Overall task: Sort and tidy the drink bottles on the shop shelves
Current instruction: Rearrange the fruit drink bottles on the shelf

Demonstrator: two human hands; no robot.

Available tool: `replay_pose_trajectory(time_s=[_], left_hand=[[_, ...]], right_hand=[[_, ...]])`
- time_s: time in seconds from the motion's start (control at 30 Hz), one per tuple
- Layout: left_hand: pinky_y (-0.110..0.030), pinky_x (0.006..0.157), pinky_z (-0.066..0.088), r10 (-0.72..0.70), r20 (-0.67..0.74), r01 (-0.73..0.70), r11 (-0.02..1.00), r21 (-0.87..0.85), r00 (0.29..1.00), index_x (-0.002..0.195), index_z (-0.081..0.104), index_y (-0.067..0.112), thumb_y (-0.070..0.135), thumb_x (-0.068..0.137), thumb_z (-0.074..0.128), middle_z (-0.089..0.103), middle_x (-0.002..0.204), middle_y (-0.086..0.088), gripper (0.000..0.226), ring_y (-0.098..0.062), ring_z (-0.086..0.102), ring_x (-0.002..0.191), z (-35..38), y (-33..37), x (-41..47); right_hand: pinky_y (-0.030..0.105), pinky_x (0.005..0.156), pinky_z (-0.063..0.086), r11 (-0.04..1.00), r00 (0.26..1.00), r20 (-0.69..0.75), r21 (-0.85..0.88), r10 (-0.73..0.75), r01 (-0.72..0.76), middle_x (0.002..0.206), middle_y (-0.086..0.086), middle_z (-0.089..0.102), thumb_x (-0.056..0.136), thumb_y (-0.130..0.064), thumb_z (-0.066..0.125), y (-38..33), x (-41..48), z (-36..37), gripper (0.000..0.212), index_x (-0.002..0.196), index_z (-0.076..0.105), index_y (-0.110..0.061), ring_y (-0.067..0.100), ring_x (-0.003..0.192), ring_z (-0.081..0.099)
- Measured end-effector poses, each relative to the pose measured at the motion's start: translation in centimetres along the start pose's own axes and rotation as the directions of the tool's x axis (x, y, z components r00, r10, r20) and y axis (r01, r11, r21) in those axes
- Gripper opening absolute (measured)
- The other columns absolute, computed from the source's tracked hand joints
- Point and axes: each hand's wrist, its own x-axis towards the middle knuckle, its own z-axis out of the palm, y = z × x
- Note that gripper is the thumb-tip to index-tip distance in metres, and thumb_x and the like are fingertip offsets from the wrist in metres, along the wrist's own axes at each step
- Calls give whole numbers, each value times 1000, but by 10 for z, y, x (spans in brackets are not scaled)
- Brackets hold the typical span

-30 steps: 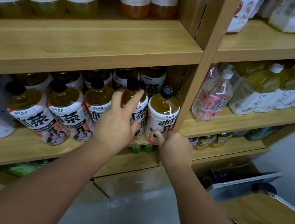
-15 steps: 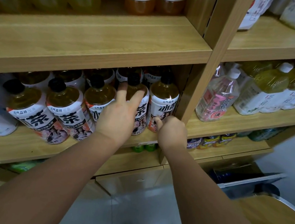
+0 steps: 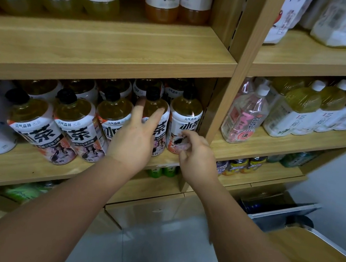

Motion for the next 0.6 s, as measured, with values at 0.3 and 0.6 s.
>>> replay_pose_trajectory(time_s=[0.3, 0.6], left_hand=[[-44, 66, 60, 162, -277, -204, 970, -132, 947, 130, 60, 10, 29, 91, 69, 54, 132, -9, 44, -28, 67, 94, -52, 57, -14], [-42, 67, 59, 272, -577, -344, 939, -18, 770, 118, 67, 5, 28, 88, 71, 62, 121, -11, 38, -28, 65, 92, -122, 174, 29]], right_hand=[[28, 73, 53, 941, 863, -384, -52, -328, 334, 94, -4, 69, 93, -23, 69, -22, 2, -113, 11, 100, 74, -15, 7, 82, 63], [37, 70, 54, 830, 646, -589, -78, -485, 553, 88, -6, 67, 91, -29, 69, -33, 28, -258, 14, 93, 73, -16, 13, 76, 65]])
